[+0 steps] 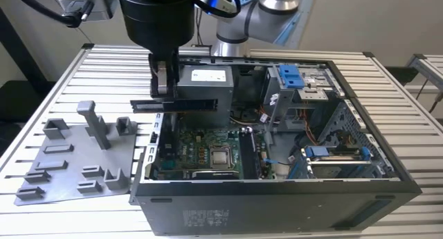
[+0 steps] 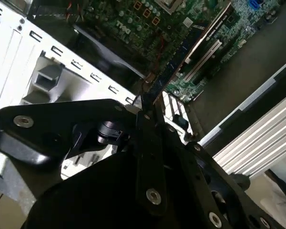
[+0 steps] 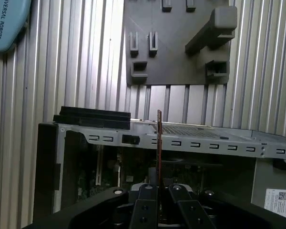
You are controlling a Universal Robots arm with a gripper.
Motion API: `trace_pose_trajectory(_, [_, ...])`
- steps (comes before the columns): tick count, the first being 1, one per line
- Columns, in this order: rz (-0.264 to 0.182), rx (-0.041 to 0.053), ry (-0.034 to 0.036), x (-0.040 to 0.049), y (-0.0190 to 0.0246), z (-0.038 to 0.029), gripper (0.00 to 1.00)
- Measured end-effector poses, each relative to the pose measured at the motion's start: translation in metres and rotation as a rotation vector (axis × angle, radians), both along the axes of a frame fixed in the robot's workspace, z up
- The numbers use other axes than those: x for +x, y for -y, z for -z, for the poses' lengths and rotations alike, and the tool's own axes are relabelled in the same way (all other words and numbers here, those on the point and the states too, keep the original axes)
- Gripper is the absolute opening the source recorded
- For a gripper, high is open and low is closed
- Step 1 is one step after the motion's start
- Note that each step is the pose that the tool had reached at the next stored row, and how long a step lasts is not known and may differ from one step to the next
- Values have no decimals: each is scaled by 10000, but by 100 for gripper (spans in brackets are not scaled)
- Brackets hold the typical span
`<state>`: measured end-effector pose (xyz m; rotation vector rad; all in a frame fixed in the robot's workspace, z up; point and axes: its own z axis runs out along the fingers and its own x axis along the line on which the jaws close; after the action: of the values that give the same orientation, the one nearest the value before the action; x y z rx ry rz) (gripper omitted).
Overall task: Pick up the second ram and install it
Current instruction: 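Pick up the second ram and move it above second insertion slot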
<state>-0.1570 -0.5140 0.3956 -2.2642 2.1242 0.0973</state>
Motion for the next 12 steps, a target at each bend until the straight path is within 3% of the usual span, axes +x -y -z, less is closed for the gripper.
trace_pose_trajectory(12, [0, 0, 1, 430, 0, 0, 14])
